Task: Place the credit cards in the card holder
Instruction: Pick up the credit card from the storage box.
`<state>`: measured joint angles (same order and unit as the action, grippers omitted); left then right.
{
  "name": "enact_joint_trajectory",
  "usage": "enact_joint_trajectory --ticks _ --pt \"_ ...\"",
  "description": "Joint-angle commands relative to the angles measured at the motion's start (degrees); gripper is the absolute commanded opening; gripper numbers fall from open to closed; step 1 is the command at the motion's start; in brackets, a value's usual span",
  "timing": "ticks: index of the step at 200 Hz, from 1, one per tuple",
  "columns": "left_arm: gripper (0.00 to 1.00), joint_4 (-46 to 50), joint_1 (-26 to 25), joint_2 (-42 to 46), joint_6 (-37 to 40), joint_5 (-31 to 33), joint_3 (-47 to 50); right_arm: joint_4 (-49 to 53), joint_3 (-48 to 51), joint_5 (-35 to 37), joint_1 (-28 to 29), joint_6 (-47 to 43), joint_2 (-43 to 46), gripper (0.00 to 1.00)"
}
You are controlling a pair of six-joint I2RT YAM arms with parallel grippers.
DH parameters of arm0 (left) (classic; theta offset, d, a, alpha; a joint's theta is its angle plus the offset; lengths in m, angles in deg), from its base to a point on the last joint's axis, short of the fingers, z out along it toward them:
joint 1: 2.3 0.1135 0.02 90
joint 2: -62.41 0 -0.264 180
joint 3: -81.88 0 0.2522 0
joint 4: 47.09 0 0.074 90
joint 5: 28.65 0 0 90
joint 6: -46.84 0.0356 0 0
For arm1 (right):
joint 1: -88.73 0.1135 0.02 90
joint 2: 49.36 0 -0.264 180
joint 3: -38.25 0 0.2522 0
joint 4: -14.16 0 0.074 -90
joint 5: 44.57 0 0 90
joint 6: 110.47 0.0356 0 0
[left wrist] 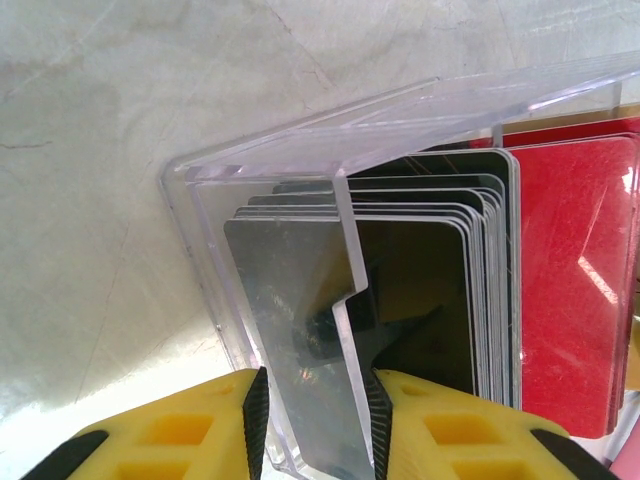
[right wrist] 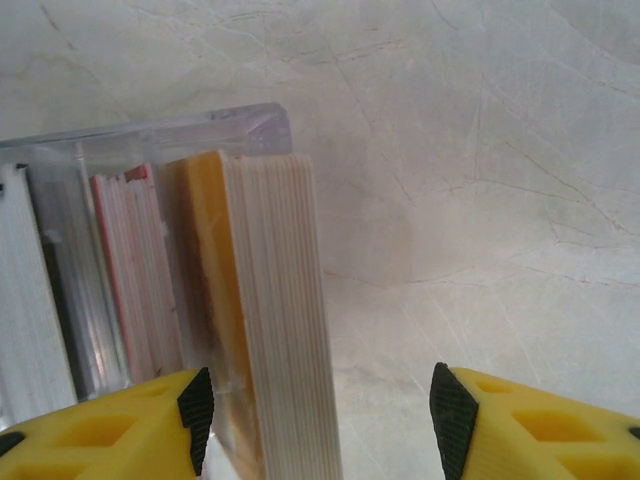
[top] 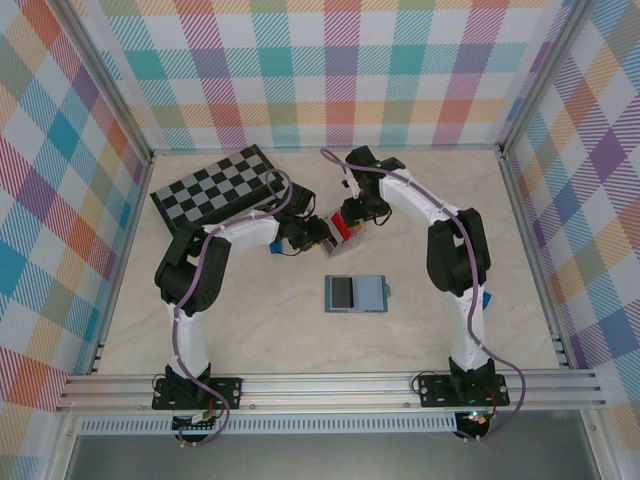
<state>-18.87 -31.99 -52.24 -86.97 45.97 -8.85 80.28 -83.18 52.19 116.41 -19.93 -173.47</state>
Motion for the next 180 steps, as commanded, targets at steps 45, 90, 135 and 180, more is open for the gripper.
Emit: enact_joint_trajectory --ticks 45,90,135,180 --pt "0.33 4.4 0.7 -1.6 1.0 0.7 1.2 2.0 -3.6 4.5 -0.3 -1.6 -0.3 0.56" --pt "0.33 4.0 0.6 -1.5 0.7 0.5 1.4 2.0 -3.9 4.6 -0.2 -2.2 0.4 0.46" --pt "0.33 3.8 0.5 -1.8 0.5 0.3 1.5 1.9 -3.9 6.3 0.1 -2.4 1.0 0.43" --pt "0.33 3.6 0.4 -2.1 0.3 0.3 1.5 1.9 -4.1 7.2 0.4 -2.7 1.4 0.4"
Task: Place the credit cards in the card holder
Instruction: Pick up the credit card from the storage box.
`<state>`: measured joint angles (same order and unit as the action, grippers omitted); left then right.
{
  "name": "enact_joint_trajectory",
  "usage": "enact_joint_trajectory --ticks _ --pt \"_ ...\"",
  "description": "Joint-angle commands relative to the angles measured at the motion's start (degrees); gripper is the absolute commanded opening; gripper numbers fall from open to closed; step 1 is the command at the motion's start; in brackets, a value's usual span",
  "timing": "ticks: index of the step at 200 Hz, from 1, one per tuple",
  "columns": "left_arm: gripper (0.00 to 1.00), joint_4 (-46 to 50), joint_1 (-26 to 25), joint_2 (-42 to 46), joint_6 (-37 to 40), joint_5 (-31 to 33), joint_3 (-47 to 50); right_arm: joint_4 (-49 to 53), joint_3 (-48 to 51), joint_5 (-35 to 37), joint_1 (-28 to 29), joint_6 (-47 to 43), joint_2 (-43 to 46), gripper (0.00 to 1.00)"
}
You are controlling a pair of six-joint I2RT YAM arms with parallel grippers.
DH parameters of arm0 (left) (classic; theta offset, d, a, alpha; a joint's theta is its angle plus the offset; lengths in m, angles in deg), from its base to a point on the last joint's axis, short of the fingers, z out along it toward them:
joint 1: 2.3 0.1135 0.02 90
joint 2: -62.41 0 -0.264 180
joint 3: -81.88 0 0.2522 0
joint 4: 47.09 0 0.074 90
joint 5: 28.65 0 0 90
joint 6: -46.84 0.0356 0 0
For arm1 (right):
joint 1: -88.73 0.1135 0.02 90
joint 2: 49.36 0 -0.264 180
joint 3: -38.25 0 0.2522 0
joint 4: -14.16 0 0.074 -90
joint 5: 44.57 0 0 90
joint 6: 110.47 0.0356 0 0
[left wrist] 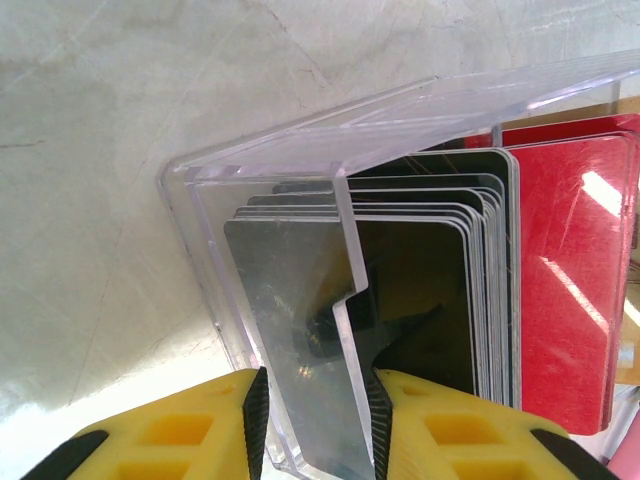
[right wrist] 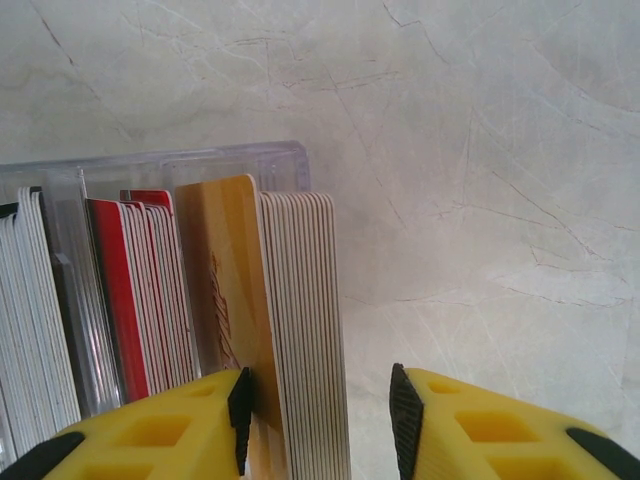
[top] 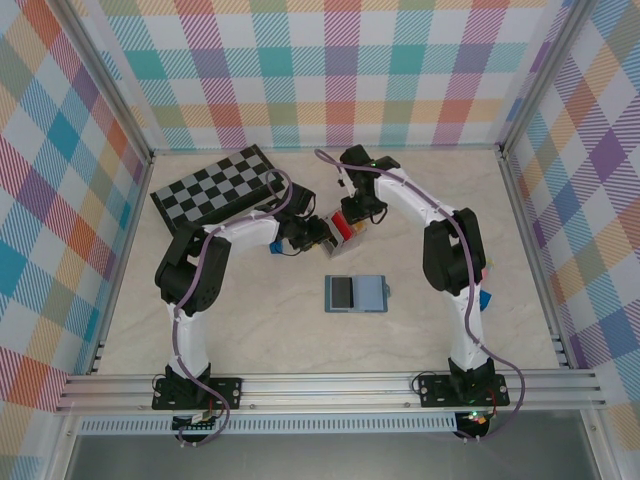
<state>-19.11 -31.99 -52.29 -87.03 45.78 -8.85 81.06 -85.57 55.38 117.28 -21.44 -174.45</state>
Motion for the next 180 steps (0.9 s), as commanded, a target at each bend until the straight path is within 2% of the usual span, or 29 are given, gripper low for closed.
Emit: enact_joint_trajectory --ticks 1,101,139,180 --pt "0.33 3.8 0.4 -2.1 0.3 0.4 1.5 1.1 -1.7 4.0 -0.5 -1.2 2.4 0.4" --pt "0.32 3.7 0.2 -2.2 0.3 0.6 1.6 0.9 -1.5 5.5 -0.2 -1.6 3.1 0.37" --pt "0.32 3.7 0.2 -2.3 0.3 0.6 1.6 1.0 -1.5 4.3 -0.1 -1.4 3.2 0.28" --pt "0.32 3.6 0.2 -2.2 0.1 0.7 1.7 0.5 -1.3 6.7 0.3 -1.8 3.8 0.24"
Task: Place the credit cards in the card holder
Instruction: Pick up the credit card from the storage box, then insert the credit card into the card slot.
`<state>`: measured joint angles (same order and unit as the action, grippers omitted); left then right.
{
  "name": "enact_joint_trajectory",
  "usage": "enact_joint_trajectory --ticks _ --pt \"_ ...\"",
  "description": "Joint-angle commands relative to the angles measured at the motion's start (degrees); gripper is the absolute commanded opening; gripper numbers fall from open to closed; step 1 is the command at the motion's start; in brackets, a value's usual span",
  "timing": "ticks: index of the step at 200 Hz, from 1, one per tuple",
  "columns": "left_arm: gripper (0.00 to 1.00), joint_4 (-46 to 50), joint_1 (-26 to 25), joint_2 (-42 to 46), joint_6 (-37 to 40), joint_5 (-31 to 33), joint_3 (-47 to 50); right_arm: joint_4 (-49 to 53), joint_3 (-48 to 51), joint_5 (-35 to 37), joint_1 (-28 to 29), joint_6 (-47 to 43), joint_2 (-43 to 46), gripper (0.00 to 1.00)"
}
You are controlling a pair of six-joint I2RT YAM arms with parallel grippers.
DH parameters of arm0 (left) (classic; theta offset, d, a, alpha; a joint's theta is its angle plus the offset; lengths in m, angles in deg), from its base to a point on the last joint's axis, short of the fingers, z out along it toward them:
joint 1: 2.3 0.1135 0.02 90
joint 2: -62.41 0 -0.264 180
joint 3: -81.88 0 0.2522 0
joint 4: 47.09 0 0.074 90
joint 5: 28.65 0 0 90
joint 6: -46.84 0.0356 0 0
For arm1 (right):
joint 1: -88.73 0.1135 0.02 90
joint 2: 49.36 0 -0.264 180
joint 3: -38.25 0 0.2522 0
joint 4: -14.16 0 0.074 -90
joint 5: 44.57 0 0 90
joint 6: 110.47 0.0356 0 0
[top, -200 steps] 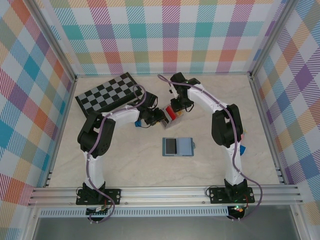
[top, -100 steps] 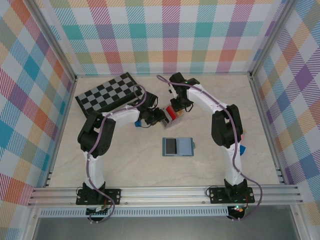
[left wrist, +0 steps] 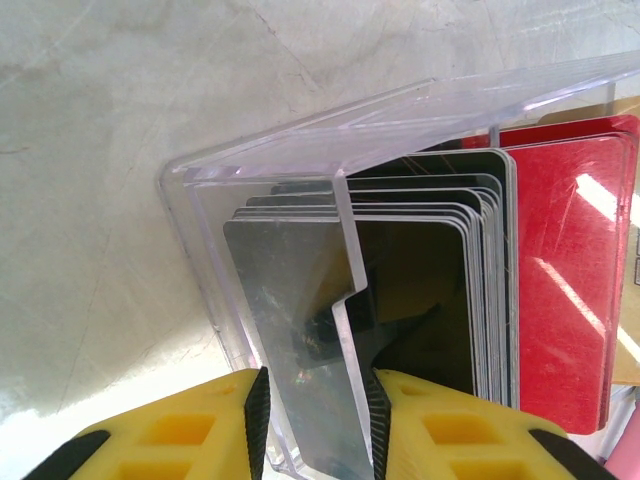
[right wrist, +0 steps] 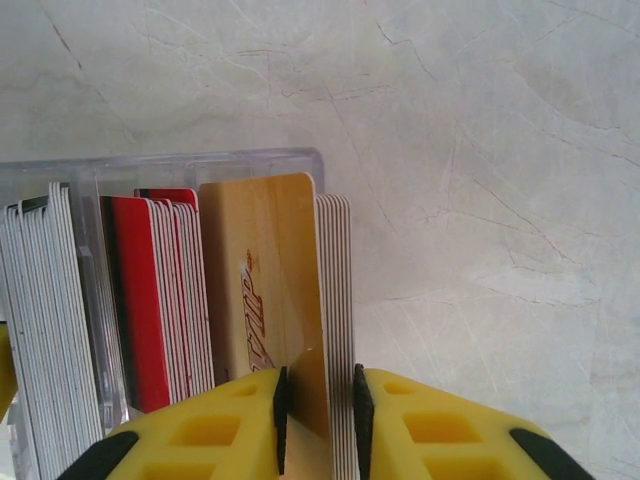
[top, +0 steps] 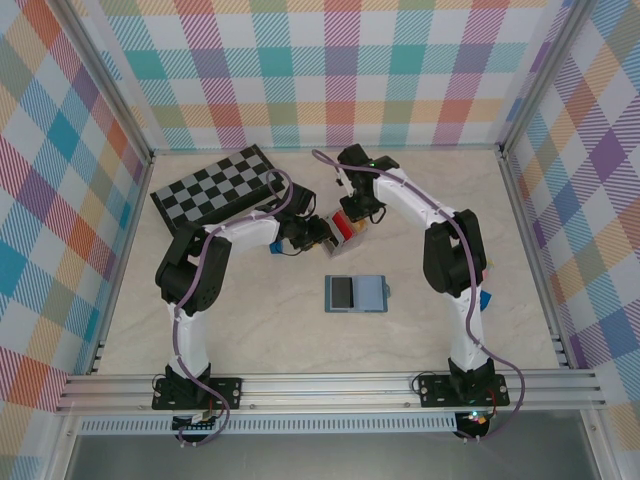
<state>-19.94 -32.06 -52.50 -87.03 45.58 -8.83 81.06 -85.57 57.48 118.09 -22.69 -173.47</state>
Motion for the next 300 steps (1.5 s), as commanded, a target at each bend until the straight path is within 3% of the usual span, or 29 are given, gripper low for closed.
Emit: enact_joint_trajectory --ticks 1,52,109,151,205,257,278,300 --pt "0.32 4.5 0.2 -2.0 0.2 0.9 1.7 0.5 -1.4 4.7 -0.5 -0.5 2.9 0.24" --pt "0.32 4.5 0.2 -1.7 0.3 1.1 2.3 -0.2 -0.7 5.0 -0.3 -0.2 4.6 0.2" --pt "0.32 4.3 0.2 -1.1 0.3 1.2 2.6 0.2 0.7 -0.8 -0.4 2.1 7.3 0.09" --pt "0.36 3.0 0.2 1.8 0.1 0.2 3.0 -3.1 6.3 -12.0 -1.4 7.8 14.7 0.07" --pt "0.59 -2.4 0.2 10.6 -0.7 -1.5 5.5 -19.5 27.7 -31.4 -8.0 23.7 30.7 0.06" --pt "0.68 -24.0 -0.6 17.8 -12.7 -14.5 17.8 -36.5 46.9 -43.1 -10.4 39.3 41.7 0.08" --pt "0.69 -34.5 -1.9 18.0 -18.3 -18.5 21.2 -40.0 51.3 -44.1 -10.4 42.4 43.9 0.08" --pt "0.68 -39.0 -3.7 17.9 -20.0 -19.6 22.1 -43.4 54.3 -45.9 -10.4 44.6 45.1 0.08"
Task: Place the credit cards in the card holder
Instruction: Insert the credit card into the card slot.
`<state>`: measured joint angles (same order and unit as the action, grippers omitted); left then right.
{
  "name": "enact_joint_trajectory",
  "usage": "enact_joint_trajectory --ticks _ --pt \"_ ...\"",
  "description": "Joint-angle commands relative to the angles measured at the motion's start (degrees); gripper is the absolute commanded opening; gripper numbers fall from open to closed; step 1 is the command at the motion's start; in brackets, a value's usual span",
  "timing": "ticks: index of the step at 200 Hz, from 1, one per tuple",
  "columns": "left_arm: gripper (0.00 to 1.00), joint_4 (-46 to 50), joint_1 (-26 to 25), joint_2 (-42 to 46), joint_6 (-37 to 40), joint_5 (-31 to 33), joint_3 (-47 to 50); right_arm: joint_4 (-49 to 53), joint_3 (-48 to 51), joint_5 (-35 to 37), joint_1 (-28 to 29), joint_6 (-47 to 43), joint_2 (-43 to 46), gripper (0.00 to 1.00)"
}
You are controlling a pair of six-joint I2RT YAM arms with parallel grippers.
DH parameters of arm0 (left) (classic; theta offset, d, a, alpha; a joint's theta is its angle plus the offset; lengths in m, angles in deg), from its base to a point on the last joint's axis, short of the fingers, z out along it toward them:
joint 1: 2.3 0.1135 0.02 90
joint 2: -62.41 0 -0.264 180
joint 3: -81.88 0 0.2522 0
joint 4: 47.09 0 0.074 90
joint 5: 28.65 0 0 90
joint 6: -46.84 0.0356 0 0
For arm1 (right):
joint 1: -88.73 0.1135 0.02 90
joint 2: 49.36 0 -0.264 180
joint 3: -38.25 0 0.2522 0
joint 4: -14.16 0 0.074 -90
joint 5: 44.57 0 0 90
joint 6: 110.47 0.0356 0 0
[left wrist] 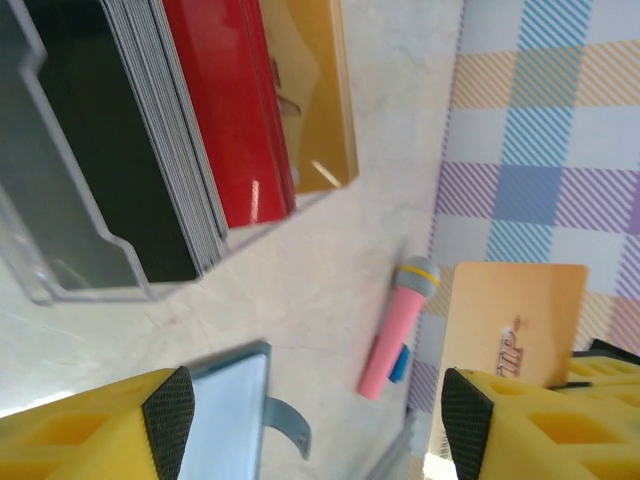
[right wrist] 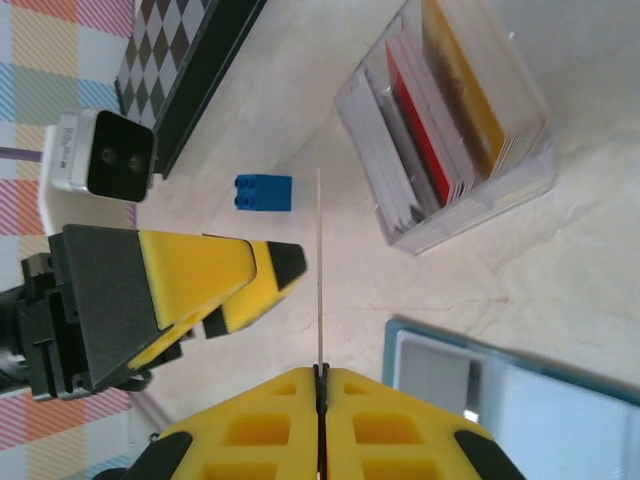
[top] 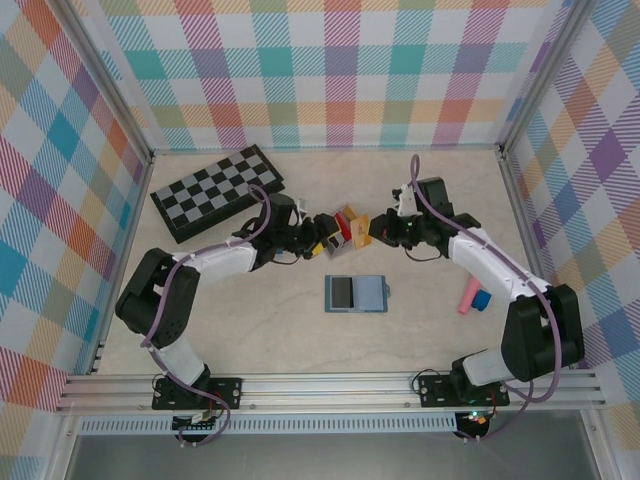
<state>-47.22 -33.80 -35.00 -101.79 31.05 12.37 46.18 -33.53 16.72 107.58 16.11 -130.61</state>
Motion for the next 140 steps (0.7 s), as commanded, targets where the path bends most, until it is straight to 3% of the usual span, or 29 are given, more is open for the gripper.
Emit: enact_joint_trajectory --ticks 1,36,140 --pt "0.68 -11.9 -1.9 0.3 -5.3 -5.2 0.9 -8.7 2.3 -5.3 0.2 5.9 2.2 0.08" --pt "0.62 -15.6 -3.0 -0.4 -6.8 -6.2 0.5 -11.5 4.2 -7.9 0.1 8.0 1.8 0.08" --pt "0.06 -12.9 -3.0 2.8 -5.5 -4.3 3.8 -8.5 6.7 -6.4 0.1 7.3 0.2 0.14"
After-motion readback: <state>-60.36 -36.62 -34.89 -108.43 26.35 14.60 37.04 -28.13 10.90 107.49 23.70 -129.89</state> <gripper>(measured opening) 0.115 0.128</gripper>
